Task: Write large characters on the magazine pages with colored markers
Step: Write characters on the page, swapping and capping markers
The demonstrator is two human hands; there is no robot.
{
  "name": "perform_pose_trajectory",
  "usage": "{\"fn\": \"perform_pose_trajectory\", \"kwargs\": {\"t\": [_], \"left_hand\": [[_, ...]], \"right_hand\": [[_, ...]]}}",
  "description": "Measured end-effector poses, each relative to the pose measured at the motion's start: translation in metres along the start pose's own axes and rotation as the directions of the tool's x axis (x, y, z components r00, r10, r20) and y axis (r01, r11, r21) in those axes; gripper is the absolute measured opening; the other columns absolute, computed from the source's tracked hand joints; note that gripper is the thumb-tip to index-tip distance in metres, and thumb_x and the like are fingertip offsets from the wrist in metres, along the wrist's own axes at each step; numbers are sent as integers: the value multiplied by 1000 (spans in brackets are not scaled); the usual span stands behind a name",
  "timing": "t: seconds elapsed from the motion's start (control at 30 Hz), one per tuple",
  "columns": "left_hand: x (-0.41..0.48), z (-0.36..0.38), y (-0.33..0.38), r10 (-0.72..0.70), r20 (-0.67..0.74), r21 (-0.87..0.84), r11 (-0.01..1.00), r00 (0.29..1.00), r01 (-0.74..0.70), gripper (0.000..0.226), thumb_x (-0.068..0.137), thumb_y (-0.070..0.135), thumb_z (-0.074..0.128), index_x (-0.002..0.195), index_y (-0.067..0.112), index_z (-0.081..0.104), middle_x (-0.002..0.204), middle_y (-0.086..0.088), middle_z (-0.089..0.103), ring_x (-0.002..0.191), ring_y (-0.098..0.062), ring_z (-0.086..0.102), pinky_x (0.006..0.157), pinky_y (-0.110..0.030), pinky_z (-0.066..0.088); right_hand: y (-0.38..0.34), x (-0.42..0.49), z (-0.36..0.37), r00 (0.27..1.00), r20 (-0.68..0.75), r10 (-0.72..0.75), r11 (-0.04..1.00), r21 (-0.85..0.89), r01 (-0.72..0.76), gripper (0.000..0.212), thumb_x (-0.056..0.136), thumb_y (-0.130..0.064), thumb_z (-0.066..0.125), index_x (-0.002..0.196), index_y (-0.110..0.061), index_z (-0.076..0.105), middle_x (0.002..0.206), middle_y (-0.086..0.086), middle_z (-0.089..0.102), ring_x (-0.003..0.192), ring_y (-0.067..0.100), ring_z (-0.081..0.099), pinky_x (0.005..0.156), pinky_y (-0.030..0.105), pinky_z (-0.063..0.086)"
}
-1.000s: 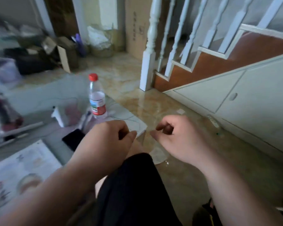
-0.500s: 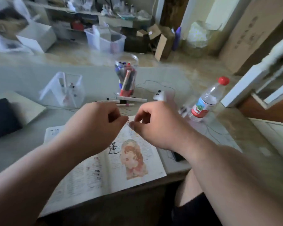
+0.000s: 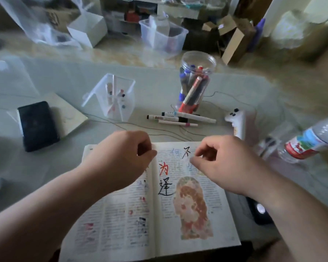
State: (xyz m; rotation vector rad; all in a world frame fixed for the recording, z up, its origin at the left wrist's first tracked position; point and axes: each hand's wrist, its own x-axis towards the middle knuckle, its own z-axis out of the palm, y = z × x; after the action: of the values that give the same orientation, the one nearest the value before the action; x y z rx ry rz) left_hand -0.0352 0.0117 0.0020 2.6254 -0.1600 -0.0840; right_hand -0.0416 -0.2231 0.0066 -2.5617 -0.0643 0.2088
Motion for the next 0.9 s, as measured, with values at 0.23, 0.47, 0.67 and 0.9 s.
{"fn": "perform_pose_trajectory", "kwargs": {"t": [0.23,0.47,0.67,0.9], "left_hand": [[15,29,-11,1,296,125,991,955,-39,50,78,51,77,123,40,59,122,23,54,104,-9,56,85,-28,46],[19,45,-22,8,407,148,986,913,-75,81,74,50,82,144,42,41,151,25,27,124,-8,48,92,-26,44],[25,45,-31,-2,410,114,992,912,-49,95,71,56,82,149,49,29,160,22,14,133,-11,44,103,-32,46],[17,47,-19,73,462,203,962,884,-185,92,76,59,76,152,48,26,160,30,14,141,-9,28,109,-34,37]], "right_hand": [[19,45,18,997,-73,17,999,-47,-20,8,83,-27,69,77,-24,65,69,-11,65,59,7,57,55,23,40],[39,91,31,997,-73,-15,973,-231,-2,23,92,-25,63,115,-22,66,116,-8,60,97,20,61,80,26,44],[45,121,46,1000,22,-19,942,-335,26,36,93,-20,57,129,-24,60,137,-9,54,115,24,60,95,38,52],[40,130,52,994,-14,-112,883,-459,93,19,92,-6,52,98,-20,65,105,0,66,93,28,64,77,38,56]]}}
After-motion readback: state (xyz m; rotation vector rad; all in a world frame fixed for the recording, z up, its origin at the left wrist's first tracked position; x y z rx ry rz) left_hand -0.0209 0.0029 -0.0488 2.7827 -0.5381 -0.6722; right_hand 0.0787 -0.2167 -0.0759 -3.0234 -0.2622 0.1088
